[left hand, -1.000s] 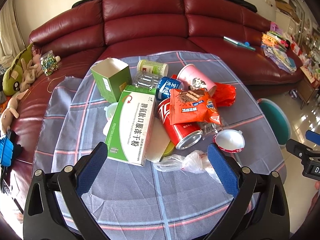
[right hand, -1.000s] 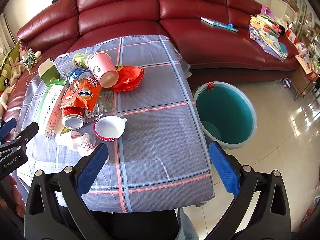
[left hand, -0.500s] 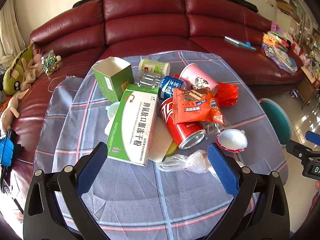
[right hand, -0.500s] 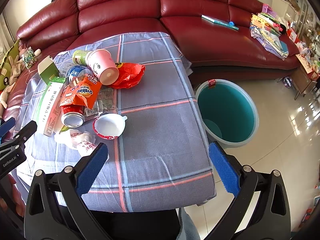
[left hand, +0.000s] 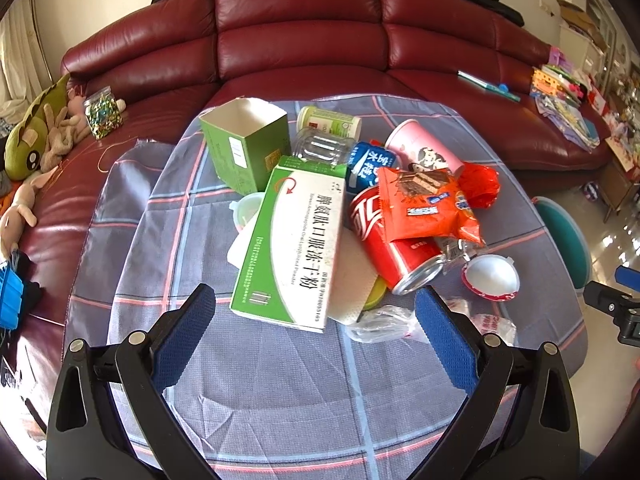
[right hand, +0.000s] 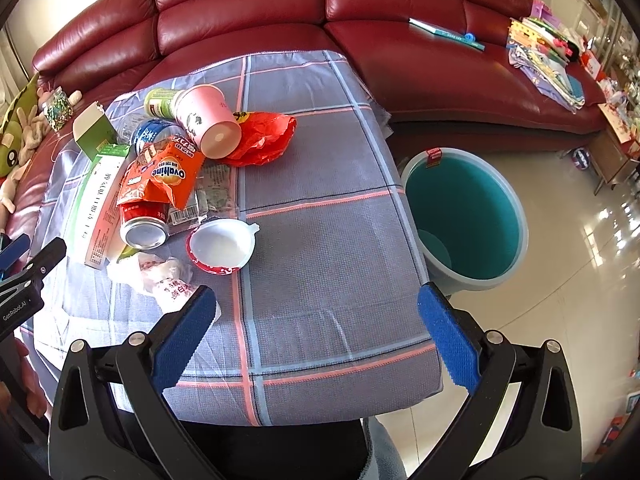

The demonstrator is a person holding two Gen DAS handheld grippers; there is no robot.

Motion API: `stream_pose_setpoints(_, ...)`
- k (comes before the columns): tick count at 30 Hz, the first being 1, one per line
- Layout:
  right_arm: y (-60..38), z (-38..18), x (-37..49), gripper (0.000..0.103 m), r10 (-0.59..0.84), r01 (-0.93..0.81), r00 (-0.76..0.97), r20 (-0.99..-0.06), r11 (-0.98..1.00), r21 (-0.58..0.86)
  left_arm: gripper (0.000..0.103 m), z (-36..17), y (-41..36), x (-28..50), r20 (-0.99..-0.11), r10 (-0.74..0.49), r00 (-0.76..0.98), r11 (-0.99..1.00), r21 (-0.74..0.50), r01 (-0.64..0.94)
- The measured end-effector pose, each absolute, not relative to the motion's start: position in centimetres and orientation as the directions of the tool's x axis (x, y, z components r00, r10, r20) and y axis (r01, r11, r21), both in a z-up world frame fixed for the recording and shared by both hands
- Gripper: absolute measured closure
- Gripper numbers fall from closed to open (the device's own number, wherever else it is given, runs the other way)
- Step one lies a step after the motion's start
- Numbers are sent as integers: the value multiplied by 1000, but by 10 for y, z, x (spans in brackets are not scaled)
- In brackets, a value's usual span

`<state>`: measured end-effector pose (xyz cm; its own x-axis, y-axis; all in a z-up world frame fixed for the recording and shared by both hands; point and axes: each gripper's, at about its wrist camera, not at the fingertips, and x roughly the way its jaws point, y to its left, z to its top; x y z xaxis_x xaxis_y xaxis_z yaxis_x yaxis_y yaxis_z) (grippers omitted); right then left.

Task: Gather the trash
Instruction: 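Grasp the green-white medicine box with the left tool while the right tool grasps the pink paper cup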

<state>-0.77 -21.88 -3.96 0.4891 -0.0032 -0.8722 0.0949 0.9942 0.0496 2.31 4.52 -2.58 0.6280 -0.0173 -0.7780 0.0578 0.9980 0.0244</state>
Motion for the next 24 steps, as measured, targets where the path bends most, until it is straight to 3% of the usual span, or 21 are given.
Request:
stream_pose_setpoints(9, -205, -60, 15, 6, 49, 54, 438, -897, 995, 81, 3, -52, 88, 51, -820, -25, 572, 1000, -10, 29)
stream_pose_setpoints(24, -177, -64, 45, 6, 139, -18, 407, -903, 989, 145, 3, -88, 61, 106, -870, -27, 492, 981, 73, 182)
